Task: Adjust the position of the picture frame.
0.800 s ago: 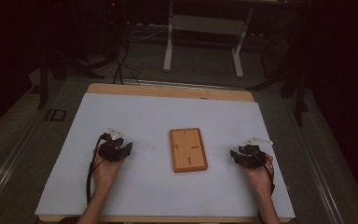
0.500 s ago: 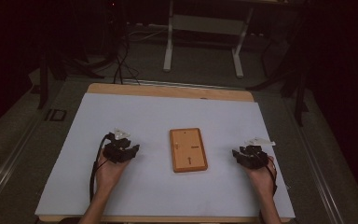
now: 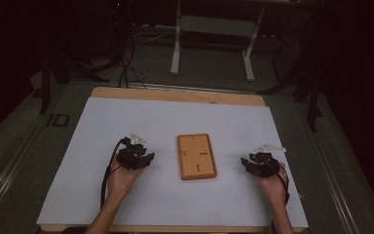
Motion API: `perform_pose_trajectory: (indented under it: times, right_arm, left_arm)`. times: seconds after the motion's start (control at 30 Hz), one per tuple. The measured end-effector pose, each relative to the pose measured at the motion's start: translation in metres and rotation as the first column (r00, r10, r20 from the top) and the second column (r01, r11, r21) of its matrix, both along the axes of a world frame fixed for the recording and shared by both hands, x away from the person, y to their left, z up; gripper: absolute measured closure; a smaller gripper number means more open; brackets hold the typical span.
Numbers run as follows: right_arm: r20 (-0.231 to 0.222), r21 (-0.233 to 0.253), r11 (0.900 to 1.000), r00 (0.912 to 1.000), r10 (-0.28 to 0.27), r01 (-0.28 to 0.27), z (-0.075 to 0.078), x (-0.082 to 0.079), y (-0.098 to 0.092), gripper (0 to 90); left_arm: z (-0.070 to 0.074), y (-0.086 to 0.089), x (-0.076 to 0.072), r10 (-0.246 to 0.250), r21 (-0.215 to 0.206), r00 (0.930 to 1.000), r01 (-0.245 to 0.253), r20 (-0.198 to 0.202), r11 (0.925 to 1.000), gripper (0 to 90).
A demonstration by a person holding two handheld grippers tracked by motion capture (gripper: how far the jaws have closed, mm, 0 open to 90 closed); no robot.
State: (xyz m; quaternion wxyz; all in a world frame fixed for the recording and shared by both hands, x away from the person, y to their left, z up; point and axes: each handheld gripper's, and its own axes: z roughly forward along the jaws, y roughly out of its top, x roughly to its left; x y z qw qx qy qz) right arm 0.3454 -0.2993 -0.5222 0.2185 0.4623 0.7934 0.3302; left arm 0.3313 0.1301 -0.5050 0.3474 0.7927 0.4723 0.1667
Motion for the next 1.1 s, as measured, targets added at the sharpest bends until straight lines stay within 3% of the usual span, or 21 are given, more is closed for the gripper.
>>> perform_pose_trajectory:
  times: [0.17,0.53,0.8,1.1]
  right_arm:
    - [0.004,0.0,1.0,1.0,0.002,-0.002,0.001,0.0,0.0,55.0]
    - [0.0,-0.009,1.0,0.9999,0.013,-0.013,0.001,0.0,0.001,53.2]
    - [0.001,-0.013,1.0,0.9999,0.016,-0.016,0.0,-0.001,0.002,52.8]
    - [-0.001,-0.017,1.0,0.9997,0.024,-0.024,-0.001,0.0,0.003,52.1]
  left_arm:
    - [0.004,-0.013,0.005,-0.039,-0.004,0.9992,0.039,0.0,0.9992,58.3]
    - [0.006,-0.031,0.014,-0.073,-0.023,0.9973,0.073,-0.011,0.9971,60.3]
    - [0.003,-0.041,0.019,-0.112,-0.055,0.9934,0.11,-0.026,0.9924,59.9]
    - [0.005,-0.054,0.019,-0.147,-0.057,0.9889,0.146,-0.02,0.9877,61.5]
